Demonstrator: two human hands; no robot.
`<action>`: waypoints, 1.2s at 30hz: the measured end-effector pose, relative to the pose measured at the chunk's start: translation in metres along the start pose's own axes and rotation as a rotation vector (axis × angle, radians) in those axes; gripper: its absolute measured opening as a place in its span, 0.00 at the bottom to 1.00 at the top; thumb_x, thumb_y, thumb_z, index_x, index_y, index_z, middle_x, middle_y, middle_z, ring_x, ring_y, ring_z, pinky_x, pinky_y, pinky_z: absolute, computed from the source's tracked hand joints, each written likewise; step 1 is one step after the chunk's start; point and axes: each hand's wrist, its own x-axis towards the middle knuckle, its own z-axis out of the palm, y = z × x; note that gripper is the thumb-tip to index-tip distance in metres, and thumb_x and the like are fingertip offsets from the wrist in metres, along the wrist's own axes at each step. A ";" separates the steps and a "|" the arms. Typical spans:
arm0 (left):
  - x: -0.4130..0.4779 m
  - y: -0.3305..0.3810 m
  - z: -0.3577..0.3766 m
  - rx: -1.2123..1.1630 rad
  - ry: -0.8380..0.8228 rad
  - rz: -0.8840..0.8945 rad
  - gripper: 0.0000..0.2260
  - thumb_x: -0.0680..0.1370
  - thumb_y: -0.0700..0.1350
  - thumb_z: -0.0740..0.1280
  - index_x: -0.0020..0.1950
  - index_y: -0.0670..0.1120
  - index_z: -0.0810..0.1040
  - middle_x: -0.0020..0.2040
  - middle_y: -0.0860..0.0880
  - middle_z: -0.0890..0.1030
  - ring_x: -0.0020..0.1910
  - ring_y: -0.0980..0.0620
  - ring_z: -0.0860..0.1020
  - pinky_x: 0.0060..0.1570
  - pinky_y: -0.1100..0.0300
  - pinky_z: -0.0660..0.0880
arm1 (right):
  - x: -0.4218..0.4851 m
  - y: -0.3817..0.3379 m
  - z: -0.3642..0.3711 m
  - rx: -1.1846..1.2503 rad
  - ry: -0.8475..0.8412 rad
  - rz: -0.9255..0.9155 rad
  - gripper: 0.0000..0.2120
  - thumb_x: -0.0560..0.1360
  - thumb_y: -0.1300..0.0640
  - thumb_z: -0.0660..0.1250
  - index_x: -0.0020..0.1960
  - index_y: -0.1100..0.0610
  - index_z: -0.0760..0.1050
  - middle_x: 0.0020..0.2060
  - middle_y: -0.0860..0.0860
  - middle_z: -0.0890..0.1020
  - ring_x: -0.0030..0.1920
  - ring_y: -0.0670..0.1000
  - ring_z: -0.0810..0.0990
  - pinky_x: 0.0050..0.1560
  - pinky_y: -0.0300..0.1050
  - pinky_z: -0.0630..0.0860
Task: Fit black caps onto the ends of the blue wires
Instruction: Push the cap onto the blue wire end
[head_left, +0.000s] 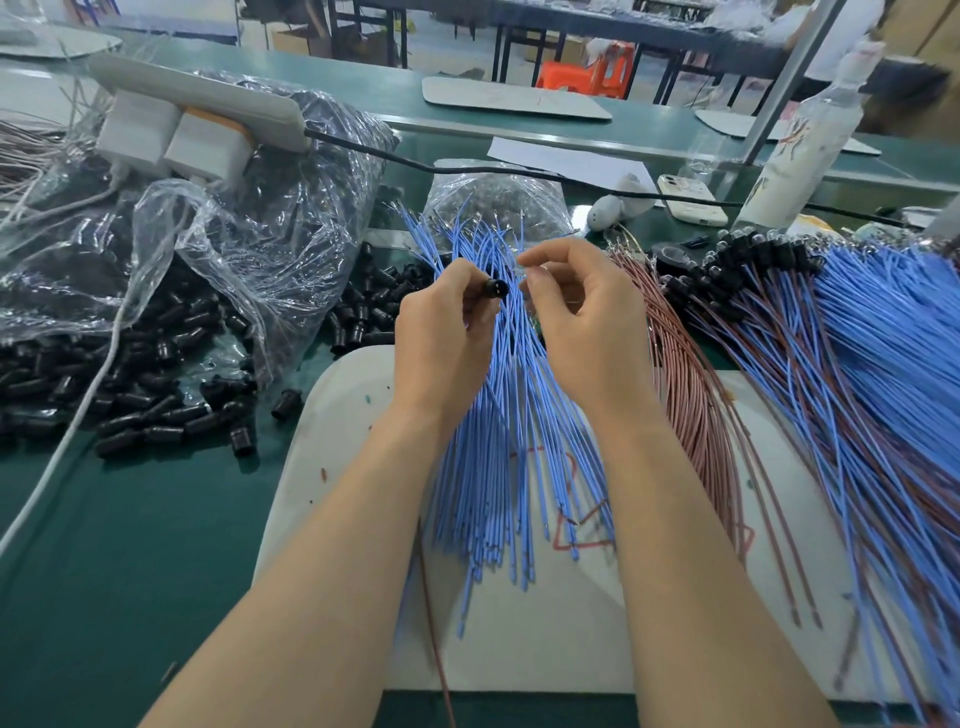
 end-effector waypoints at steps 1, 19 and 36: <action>0.000 0.000 0.000 -0.010 0.001 0.004 0.01 0.75 0.38 0.67 0.43 0.43 0.77 0.34 0.51 0.80 0.32 0.54 0.74 0.38 0.57 0.74 | 0.001 0.000 -0.002 0.017 -0.001 0.015 0.06 0.77 0.62 0.64 0.49 0.53 0.77 0.36 0.47 0.81 0.37 0.49 0.79 0.41 0.39 0.75; 0.000 0.002 0.000 -0.002 0.028 -0.010 0.03 0.75 0.40 0.67 0.42 0.41 0.76 0.35 0.46 0.81 0.36 0.43 0.77 0.41 0.48 0.75 | -0.001 -0.010 -0.002 -0.132 -0.003 -0.061 0.04 0.74 0.63 0.69 0.46 0.57 0.82 0.38 0.46 0.82 0.39 0.43 0.80 0.47 0.36 0.77; -0.001 0.007 -0.003 -0.022 -0.204 0.062 0.04 0.76 0.39 0.69 0.49 0.43 0.81 0.39 0.50 0.82 0.38 0.56 0.79 0.41 0.73 0.72 | 0.009 0.022 -0.008 -0.005 -0.036 0.126 0.06 0.74 0.64 0.70 0.49 0.57 0.83 0.41 0.48 0.83 0.43 0.45 0.82 0.54 0.43 0.79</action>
